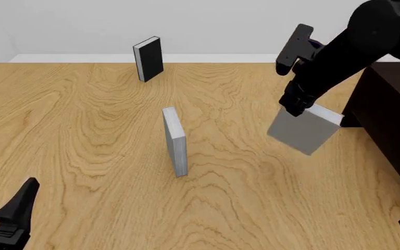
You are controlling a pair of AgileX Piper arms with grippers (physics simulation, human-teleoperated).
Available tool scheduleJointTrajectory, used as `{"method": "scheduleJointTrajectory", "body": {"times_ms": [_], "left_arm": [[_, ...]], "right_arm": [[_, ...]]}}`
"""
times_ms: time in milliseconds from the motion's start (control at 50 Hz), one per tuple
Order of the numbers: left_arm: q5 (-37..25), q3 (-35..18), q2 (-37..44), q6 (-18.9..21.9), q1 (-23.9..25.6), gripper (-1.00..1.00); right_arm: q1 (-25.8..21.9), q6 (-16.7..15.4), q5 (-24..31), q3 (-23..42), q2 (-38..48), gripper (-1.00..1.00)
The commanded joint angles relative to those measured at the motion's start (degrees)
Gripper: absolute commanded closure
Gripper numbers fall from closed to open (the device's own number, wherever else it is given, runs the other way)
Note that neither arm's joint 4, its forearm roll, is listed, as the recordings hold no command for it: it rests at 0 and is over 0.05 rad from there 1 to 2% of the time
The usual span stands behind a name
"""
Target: Pick up the book on the right and place it on the cabinet shelf.
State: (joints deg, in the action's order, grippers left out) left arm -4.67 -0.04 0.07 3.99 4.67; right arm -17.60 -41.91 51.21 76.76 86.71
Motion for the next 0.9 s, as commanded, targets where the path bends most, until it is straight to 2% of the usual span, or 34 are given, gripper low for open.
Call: {"method": "scheduleJointTrajectory", "body": {"times_ms": [20,100,120,180,220,340,480,540,700,720,780,900], "left_arm": [[0.0,0.0,0.0,0.1,0.1,-1.00],[0.1,0.0,0.0,0.1,0.3,-1.00],[0.1,0.0,0.0,0.0,0.4,-1.00],[0.1,0.0,0.0,0.1,0.4,-1.00],[0.2,0.0,0.0,0.1,0.3,-1.00],[0.2,0.0,0.0,0.1,0.3,-1.00],[0.2,0.0,0.1,0.1,0.5,-1.00],[0.3,0.0,0.1,0.2,0.5,-1.00],[0.1,0.0,0.0,0.2,0.6,-1.00],[0.1,0.0,0.0,0.2,0.6,-1.00],[0.1,0.0,0.0,0.2,0.6,-1.00],[0.1,0.0,0.0,0.3,0.7,-1.00]], "right_arm": [[1.0,-1.5,-2.0,1.4,-2.0,1.00],[1.2,-3.0,-3.7,1.2,-2.7,1.00],[1.9,-4.3,-4.6,0.7,-3.0,1.00],[1.2,-4.2,-5.0,1.1,-3.2,1.00],[2.0,-6.3,-7.4,0.1,-4.0,1.00],[1.3,-7.2,-9.9,-1.2,-5.2,1.00],[1.9,-10.8,-14.2,-4.5,-7.5,1.00],[1.6,-11.0,-15.8,-5.0,-8.2,1.00],[1.6,-15.7,-22.5,-12.4,-11.2,1.00],[0.9,-14.5,-22.5,-12.6,-11.2,1.00],[0.3,-14.6,-24.1,-14.0,-11.6,1.00],[-0.5,-16.1,-27.2,-17.6,-13.2,1.00]]}}
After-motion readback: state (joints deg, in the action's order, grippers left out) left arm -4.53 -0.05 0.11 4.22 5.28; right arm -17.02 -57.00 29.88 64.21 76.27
